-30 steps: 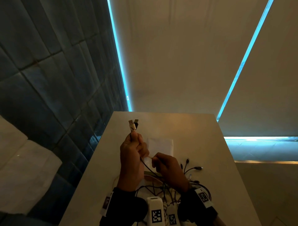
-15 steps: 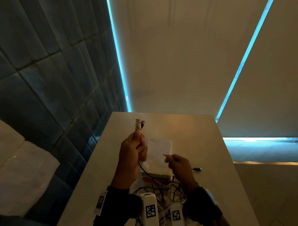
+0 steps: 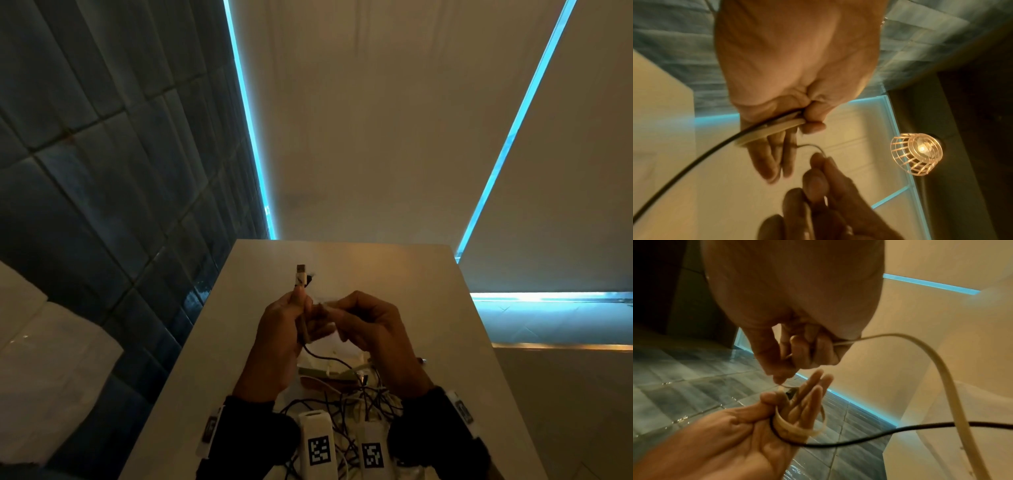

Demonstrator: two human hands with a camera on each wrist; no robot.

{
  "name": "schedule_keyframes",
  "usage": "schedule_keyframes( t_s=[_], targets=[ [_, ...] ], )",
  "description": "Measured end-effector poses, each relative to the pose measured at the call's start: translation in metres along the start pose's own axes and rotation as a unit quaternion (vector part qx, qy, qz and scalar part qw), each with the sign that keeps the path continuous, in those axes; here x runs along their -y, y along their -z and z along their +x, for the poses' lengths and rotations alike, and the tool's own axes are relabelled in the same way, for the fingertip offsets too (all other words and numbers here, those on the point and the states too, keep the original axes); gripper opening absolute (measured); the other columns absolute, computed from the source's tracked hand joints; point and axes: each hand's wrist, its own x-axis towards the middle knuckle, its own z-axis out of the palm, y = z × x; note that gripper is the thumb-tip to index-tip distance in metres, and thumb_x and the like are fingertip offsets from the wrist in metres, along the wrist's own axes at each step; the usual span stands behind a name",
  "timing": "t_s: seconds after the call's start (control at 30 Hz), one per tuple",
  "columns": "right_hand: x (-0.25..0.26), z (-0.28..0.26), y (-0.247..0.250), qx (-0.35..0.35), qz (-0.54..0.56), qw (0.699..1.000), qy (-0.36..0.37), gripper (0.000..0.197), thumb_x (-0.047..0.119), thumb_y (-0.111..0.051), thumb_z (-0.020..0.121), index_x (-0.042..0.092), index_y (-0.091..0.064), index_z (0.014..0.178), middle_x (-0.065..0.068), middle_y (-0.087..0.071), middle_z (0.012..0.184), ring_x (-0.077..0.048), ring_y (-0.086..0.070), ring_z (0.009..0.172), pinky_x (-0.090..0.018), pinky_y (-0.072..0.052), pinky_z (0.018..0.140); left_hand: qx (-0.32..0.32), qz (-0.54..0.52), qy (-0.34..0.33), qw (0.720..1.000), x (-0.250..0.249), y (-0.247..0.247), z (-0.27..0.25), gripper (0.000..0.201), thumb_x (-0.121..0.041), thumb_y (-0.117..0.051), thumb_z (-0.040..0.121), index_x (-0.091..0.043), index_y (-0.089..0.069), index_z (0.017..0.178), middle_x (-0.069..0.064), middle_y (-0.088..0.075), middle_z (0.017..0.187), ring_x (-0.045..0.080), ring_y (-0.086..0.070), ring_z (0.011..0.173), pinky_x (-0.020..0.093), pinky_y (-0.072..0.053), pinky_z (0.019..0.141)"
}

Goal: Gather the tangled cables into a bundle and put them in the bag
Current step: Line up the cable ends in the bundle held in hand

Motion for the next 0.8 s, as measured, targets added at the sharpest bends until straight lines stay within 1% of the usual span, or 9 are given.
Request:
schedule_keyframes(
  t_s=[0.1, 0.17, 0.23, 0.33, 0.47, 0.53, 0.63, 0.7, 0.8],
  targets=[
    [-0.006, -0.003, 0.000, 0.067, -0.059, 0.996, -0.027, 0.014, 0.002, -0.060, 0.090, -0.006, -0.067, 0.080, -0.003, -0.058, 0.060, -0.010, -0.050, 0.054, -0.018, -0.042, 0.058, 0.016, -0.125, -0.034, 0.991, 0.000, 0.002, 0.000, 0.039, -0.028, -0.032, 0.102, -0.009, -0.045, 0.071, 0.016, -0.066, 0.078, 0.027, -0.069, 0.076, 0.035, -0.059, 0.069],
    [-0.011, -0.005, -0.002, 0.117, -0.100, 0.986, -0.067, 0.020, 0.010, -0.058, 0.093, -0.002, -0.070, 0.082, -0.010, -0.059, 0.064, -0.014, -0.054, 0.059, -0.019, -0.044, 0.062, 0.027, -0.171, -0.048, 0.984, -0.002, 0.002, 0.000, 0.037, -0.028, -0.033, 0.101, -0.010, -0.044, 0.071, 0.010, -0.060, 0.067, 0.023, -0.064, 0.064, 0.031, -0.056, 0.062],
    [-0.015, -0.008, -0.004, 0.151, -0.102, 0.977, -0.108, 0.027, 0.015, -0.054, 0.097, 0.000, -0.070, 0.082, -0.014, -0.059, 0.067, -0.015, -0.053, 0.057, -0.015, -0.043, 0.057, 0.039, -0.179, -0.059, 0.981, -0.004, 0.001, 0.000, 0.035, -0.028, -0.035, 0.099, -0.012, -0.042, 0.068, 0.001, -0.043, 0.054, 0.014, -0.044, 0.048, 0.024, -0.041, 0.049],
    [-0.013, -0.009, -0.011, 0.186, -0.049, 0.967, -0.166, 0.033, 0.025, -0.048, 0.100, 0.012, -0.069, 0.078, -0.017, -0.056, 0.072, -0.009, -0.049, 0.051, -0.015, -0.039, 0.052, 0.052, -0.182, -0.082, 0.978, -0.004, -0.002, -0.001, 0.031, -0.028, -0.039, 0.092, -0.012, -0.043, 0.066, -0.004, -0.030, 0.049, 0.008, -0.026, 0.043, 0.023, -0.022, 0.045],
    [-0.018, -0.010, -0.016, 0.233, -0.015, 0.955, -0.186, 0.038, 0.043, -0.051, 0.096, 0.014, -0.069, 0.079, -0.017, -0.048, 0.077, -0.025, -0.036, 0.061, -0.027, -0.030, 0.061, 0.047, -0.152, -0.128, 0.979, -0.004, 0.000, -0.001, 0.030, -0.026, -0.039, 0.093, -0.012, -0.042, 0.066, -0.006, -0.029, 0.049, 0.008, -0.024, 0.044, 0.023, -0.021, 0.045],
    [-0.019, -0.009, -0.015, 0.227, -0.029, 0.956, -0.184, 0.036, 0.039, -0.051, 0.096, 0.014, -0.065, 0.075, -0.008, -0.047, 0.067, -0.020, -0.038, 0.056, -0.029, -0.030, 0.062, 0.038, -0.163, -0.146, 0.975, -0.006, 0.004, -0.001, 0.030, -0.027, -0.037, 0.094, -0.013, -0.040, 0.068, -0.005, -0.033, 0.051, 0.008, -0.029, 0.045, 0.021, -0.027, 0.045],
    [-0.020, -0.007, -0.008, 0.162, -0.122, 0.968, -0.147, 0.035, 0.030, -0.048, 0.100, 0.014, -0.059, 0.070, 0.014, -0.043, 0.050, -0.001, -0.037, 0.048, -0.016, -0.033, 0.056, 0.026, -0.184, -0.186, 0.965, -0.011, 0.012, -0.001, 0.031, -0.028, -0.035, 0.096, -0.014, -0.039, 0.069, -0.003, -0.039, 0.054, 0.009, -0.035, 0.047, 0.020, -0.033, 0.047],
    [-0.028, -0.007, -0.002, 0.121, -0.191, 0.968, -0.111, 0.035, 0.030, -0.048, 0.099, 0.016, -0.059, 0.069, 0.015, -0.045, 0.051, 0.001, -0.038, 0.050, -0.011, -0.032, 0.053, 0.024, -0.189, -0.205, 0.960, -0.016, 0.015, -0.002, 0.033, -0.026, -0.031, 0.098, -0.015, -0.039, 0.069, -0.004, -0.039, 0.054, 0.009, -0.034, 0.047, 0.020, -0.033, 0.047],
    [-0.042, -0.008, 0.003, 0.096, -0.200, 0.968, -0.116, 0.035, 0.030, -0.049, 0.099, 0.015, -0.058, 0.068, 0.016, -0.046, 0.049, 0.002, -0.038, 0.049, -0.010, -0.031, 0.052, 0.032, -0.202, -0.203, 0.958, -0.017, 0.014, -0.003, 0.031, -0.028, -0.034, 0.096, -0.016, -0.040, 0.068, -0.005, -0.037, 0.053, 0.009, -0.031, 0.047, 0.020, -0.031, 0.047]
  ],
)
